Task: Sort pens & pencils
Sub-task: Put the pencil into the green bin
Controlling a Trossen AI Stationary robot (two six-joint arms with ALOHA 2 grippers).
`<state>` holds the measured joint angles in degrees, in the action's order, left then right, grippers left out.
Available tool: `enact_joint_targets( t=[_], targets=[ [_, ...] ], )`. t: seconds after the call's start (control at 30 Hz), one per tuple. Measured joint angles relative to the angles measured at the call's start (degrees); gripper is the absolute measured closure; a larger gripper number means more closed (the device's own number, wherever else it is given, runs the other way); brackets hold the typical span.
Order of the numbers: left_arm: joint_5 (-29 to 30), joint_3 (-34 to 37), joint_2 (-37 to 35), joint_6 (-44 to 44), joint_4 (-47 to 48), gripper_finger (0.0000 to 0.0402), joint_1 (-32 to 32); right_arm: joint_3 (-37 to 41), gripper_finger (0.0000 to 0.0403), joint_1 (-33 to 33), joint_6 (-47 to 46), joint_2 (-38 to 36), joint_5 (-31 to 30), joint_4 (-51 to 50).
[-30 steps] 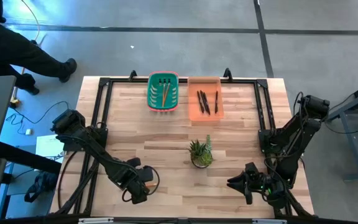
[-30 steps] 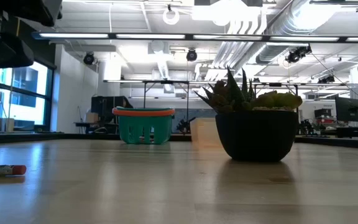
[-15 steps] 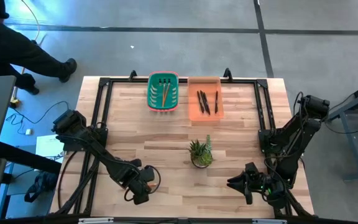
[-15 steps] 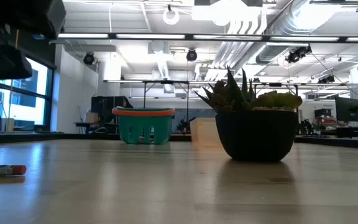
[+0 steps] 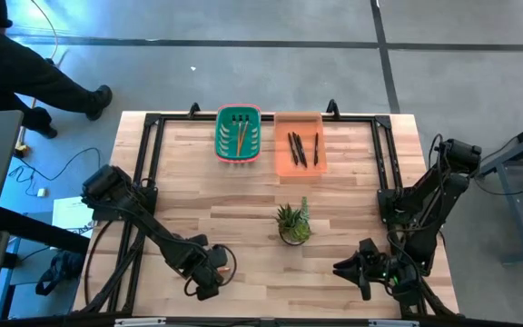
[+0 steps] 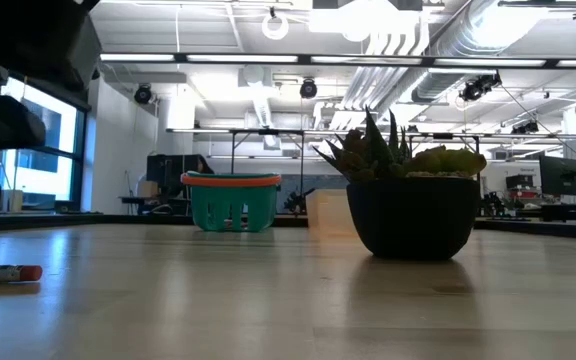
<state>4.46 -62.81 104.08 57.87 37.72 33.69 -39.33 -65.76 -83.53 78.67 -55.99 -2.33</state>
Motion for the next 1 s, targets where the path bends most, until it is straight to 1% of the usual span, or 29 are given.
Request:
enact_joint_targets(
  t=[0.17,0.63,0.73,0.93,1.0],
  targets=[
    [-1.9,0.0,1.9,0.1,-1.4,0.0305,0.0,0.0,0.0306,0.0,0.0,0.0,0.0,0.0],
    [-1.7,0.0,2.0,0.9,-0.2,0.0307,0.0,0.0,0.0306,0.0,0.0,0.0,0.0,0.0],
    [-2.0,0.0,2.0,0.9,0.2,0.0322,0.0,0.0,0.0306,0.0,0.0,0.0,0.0,0.0],
    [-2.2,0.0,2.0,0.7,0.5,0.0386,0.0,0.0,0.0306,0.0,0.0,0.0,0.0,0.0],
    [-2.4,-0.1,1.9,0.6,0.5,0.0394,0.0,0.0,0.0306,0.0,0.0,0.0,0.0,0.0]
  ],
)
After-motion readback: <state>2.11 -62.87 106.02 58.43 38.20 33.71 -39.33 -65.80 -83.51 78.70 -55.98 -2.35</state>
